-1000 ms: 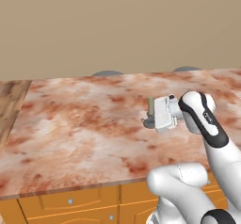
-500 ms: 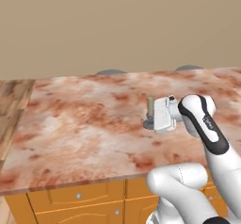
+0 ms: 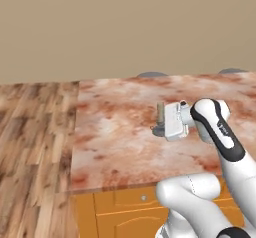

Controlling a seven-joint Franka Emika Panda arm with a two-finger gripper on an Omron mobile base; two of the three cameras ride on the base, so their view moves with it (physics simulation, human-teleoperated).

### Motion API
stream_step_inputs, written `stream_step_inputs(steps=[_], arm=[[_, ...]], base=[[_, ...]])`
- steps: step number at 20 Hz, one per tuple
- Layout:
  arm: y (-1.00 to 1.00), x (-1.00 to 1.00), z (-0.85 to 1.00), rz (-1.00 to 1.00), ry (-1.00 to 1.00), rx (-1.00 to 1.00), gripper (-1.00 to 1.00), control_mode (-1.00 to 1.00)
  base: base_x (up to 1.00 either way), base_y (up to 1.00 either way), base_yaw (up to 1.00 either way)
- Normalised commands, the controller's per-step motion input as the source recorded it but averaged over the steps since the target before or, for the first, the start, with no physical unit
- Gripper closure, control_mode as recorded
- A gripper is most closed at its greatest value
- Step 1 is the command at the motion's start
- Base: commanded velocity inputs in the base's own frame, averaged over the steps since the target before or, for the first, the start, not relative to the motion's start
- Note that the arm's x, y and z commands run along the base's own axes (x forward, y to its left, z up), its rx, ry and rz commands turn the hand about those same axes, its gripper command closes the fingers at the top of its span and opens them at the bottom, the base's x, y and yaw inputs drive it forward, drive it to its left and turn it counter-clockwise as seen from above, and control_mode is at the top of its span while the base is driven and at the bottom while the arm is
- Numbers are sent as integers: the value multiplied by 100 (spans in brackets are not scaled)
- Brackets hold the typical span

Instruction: Pick the candle and candle from the dining table and place them in the open cabinet. Close the cabinet after placing the objects.

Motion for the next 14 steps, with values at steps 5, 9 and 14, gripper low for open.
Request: stream_step_inputs(steps=[5,9,14], arm=[[0,0,0,0,0,0,100,100],[0,0,0,0,0,0,100,100],[0,0,0,0,0,0,100,100]], base=[[0,100,12],[0,100,13],[0,100,12]])
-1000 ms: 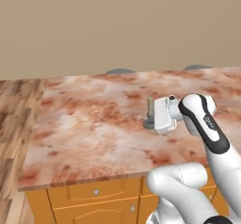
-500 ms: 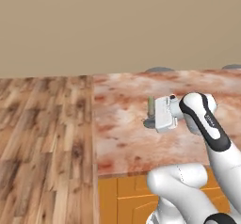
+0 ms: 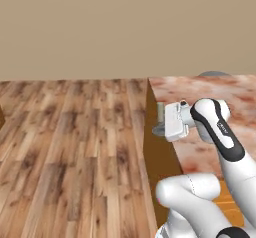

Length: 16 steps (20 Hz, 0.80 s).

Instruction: Pick the candle and candle from the dining table and place them in the open cabinet. Close the cabinet after placing the objects.

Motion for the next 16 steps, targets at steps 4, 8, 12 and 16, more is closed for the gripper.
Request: stream_step_inputs(steps=[4,8,12,16], arm=[[0,0,0,0,0,0,100,100],[0,0,0,0,0,0,100,100],[0,0,0,0,0,0,100,100],[0,0,0,0,0,0,100,100]], base=[[0,100,12],[10,96,10],[32,93,8],[65,84,4]])
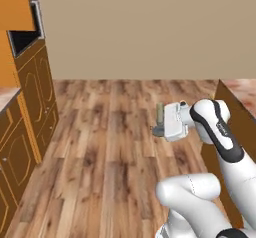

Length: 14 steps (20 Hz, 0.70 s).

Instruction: Pick the candle and candle from the dining table and place them in the open cabinet. Close the cabinet after placing the objects.

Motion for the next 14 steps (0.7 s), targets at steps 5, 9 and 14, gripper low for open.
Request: stream_step_inputs(steps=[5,9,14], arm=[[0,0,0,0,0,0,100,100],[0,0,0,0,0,0,100,100],[0,0,0,0,0,0,100,100]], base=[[70,39,11],[74,6,26],[43,0,46]])
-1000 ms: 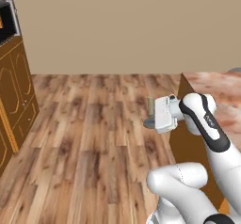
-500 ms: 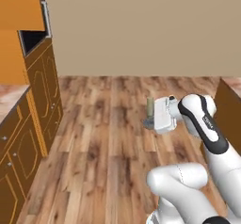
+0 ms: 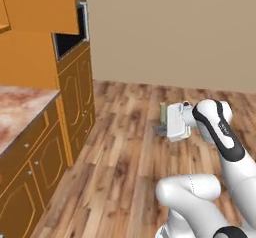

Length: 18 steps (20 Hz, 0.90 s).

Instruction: Pick the candle and candle from the dining table and place them in the open cabinet. Close the cabinet after placing the objects.

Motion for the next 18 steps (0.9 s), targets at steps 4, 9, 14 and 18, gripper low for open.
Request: stream_step_inputs(steps=[4,9,14,18], arm=[[0,0,0,0,0,0,100,100],[0,0,0,0,0,0,100,100],[0,0,0,0,0,0,100,100],[0,0,0,0,0,0,100,100]], base=[[34,1,52],[41,0,52],[44,0,53],[50,-7,55]])
